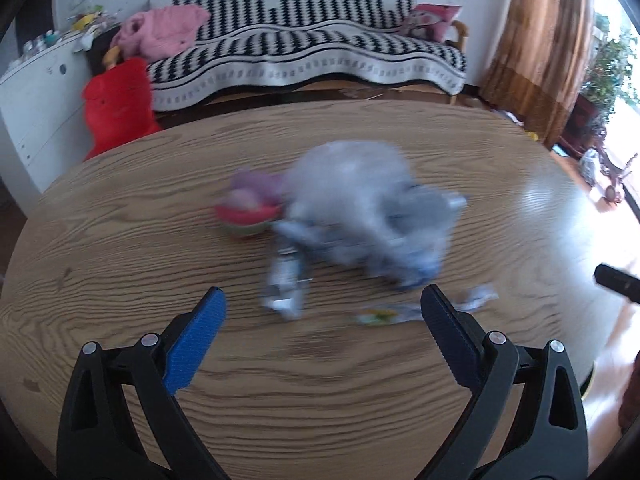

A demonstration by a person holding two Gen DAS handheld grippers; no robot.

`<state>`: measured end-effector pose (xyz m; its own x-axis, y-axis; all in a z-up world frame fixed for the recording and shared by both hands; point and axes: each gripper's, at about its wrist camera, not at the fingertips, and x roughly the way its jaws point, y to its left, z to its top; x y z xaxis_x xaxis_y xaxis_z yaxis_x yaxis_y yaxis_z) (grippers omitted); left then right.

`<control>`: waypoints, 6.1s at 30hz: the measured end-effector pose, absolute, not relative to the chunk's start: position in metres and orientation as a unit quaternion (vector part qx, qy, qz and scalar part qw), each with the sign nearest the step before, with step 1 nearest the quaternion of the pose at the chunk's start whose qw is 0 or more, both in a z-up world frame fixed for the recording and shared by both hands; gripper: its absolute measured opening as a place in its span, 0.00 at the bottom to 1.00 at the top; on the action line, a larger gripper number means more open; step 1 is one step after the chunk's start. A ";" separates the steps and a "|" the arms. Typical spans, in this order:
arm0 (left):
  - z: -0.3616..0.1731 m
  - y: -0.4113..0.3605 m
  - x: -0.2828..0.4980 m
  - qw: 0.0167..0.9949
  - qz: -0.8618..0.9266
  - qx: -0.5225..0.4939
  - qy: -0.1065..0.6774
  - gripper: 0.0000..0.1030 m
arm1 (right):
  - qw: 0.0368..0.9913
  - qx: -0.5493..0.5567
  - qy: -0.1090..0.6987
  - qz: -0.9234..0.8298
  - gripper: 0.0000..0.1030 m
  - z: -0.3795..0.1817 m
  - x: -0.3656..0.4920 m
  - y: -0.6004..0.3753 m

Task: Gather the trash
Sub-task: 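Grasp the silver blister pack with the left tool while the right tool grasps the clear plastic bag, then carry blister pack and plastic bag over the bin and open both tools to drop them, then grasp the pink-purple squishy toy with the left tool while the right tool grasps the green-white wrapper strip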

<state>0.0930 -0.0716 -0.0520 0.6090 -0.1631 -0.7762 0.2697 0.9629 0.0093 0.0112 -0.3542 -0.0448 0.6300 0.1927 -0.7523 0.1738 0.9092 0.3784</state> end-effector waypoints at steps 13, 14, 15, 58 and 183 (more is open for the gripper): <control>-0.086 -0.047 0.138 0.891 -0.116 0.065 0.435 0.85 | 0.875 0.195 0.430 0.105 0.81 -0.049 0.100 -0.233; -0.089 -0.047 0.139 0.889 -0.114 0.064 0.438 0.82 | 0.875 0.193 0.431 0.108 0.81 -0.051 0.106 -0.226; -0.092 -0.046 0.143 0.887 -0.112 0.059 0.445 0.74 | 0.874 0.193 0.431 0.111 0.81 -0.051 0.108 -0.222; 0.002 -0.225 0.002 0.873 -0.291 0.047 0.389 0.22 | 0.909 0.211 0.342 -0.108 0.04 -0.002 -0.151 -0.487; -0.105 -0.035 0.228 0.880 -0.148 0.066 0.447 0.55 | 0.869 -0.017 0.484 0.105 0.92 -0.107 0.072 -0.209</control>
<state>0.2276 -0.0347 -0.1054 0.5568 -0.2017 -0.8058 0.3195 0.9474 -0.0164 0.0717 -0.2092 -0.1066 0.5099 0.1661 -0.8441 -0.1992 0.9773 0.0719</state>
